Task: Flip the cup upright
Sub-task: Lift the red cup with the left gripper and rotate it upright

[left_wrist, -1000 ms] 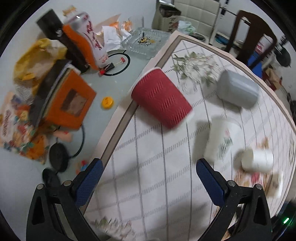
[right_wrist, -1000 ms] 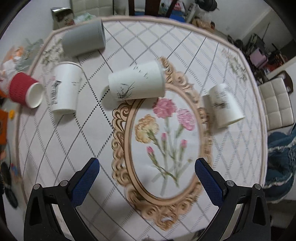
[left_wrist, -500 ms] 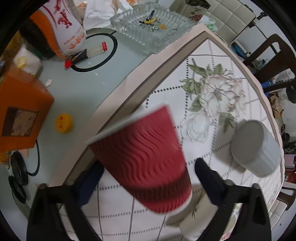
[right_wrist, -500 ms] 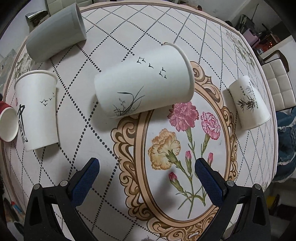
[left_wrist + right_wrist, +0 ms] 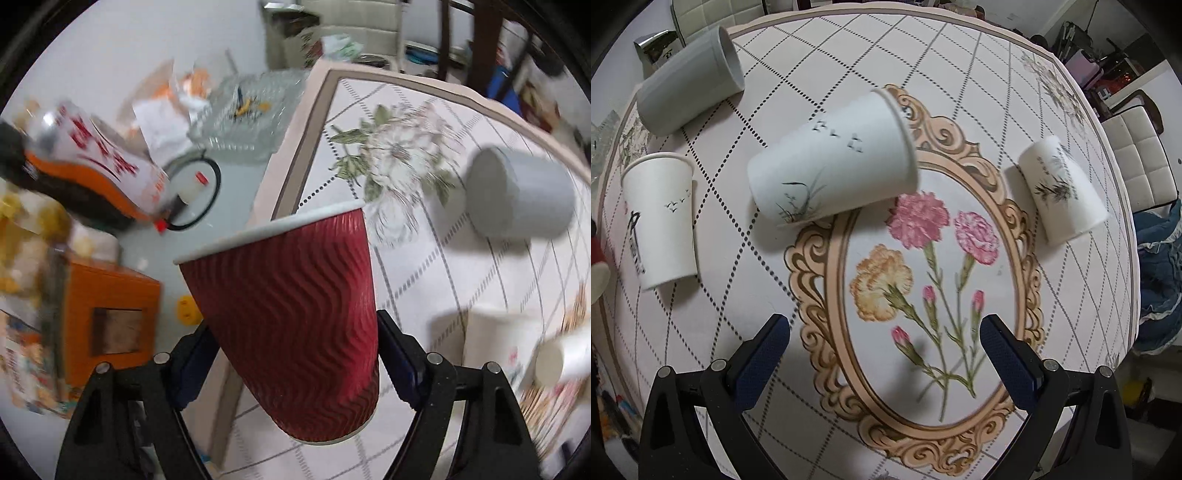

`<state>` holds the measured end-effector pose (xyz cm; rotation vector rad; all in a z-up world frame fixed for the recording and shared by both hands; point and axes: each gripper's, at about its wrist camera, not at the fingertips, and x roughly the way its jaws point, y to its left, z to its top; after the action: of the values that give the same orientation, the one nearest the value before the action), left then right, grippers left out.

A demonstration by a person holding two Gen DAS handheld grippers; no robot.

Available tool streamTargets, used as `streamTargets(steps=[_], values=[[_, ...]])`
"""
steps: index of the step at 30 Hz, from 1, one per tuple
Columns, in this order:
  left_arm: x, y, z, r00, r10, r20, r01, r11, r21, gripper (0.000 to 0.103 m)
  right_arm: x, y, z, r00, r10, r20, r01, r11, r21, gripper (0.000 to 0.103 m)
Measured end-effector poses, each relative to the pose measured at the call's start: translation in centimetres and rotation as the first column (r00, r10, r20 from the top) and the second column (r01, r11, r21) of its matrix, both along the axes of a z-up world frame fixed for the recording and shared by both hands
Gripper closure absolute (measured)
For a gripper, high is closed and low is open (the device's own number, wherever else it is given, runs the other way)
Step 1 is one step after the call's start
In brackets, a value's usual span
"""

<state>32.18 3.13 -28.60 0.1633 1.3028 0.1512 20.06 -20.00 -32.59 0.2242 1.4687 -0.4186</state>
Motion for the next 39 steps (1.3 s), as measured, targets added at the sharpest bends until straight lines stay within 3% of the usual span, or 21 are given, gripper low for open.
streamTargets(steps=[5, 13, 20, 28, 37, 39], values=[[-6.4, -1.8, 3.2, 0.998, -0.06, 0.007, 0.059, 0.998, 0.033, 0.024, -2.5, -0.8, 1.1, 0.999, 0.035, 0.011, -0.035, 0.999, 0.023, 0.0], [-13.2, -7.5, 4.0, 0.988, -0.153, -0.009, 0.153, 0.987, 0.05, 0.024, -7.8, -3.7, 1.5, 0.995, 0.104, 0.01, -0.104, 0.994, 0.037, 0.0], [-18.8, -13.7, 1.4, 0.962, -0.259, -0.089, 0.26, 0.965, 0.006, 0.024, -12.6, -7.7, 0.5, 0.997, 0.077, -0.019, -0.076, 0.996, 0.042, 0.0], [-22.1, -20.1, -2.7, 0.915, -0.362, -0.179, 0.357, 0.932, -0.061, 0.024, -16.5, -12.9, -0.6, 0.999, -0.01, -0.05, 0.012, 1.0, 0.022, 0.0], [-22.3, -22.5, -6.2, 0.893, -0.368, -0.259, 0.342, 0.929, -0.144, 0.021, -18.1, -15.9, -1.9, 0.996, -0.052, -0.073, 0.054, 0.998, 0.018, 0.0], [-22.1, -22.5, -6.7, 0.894, -0.359, -0.269, 0.328, 0.932, -0.154, 0.013, -18.1, -15.9, -2.2, 0.996, -0.052, -0.073, 0.054, 0.998, 0.017, 0.0]])
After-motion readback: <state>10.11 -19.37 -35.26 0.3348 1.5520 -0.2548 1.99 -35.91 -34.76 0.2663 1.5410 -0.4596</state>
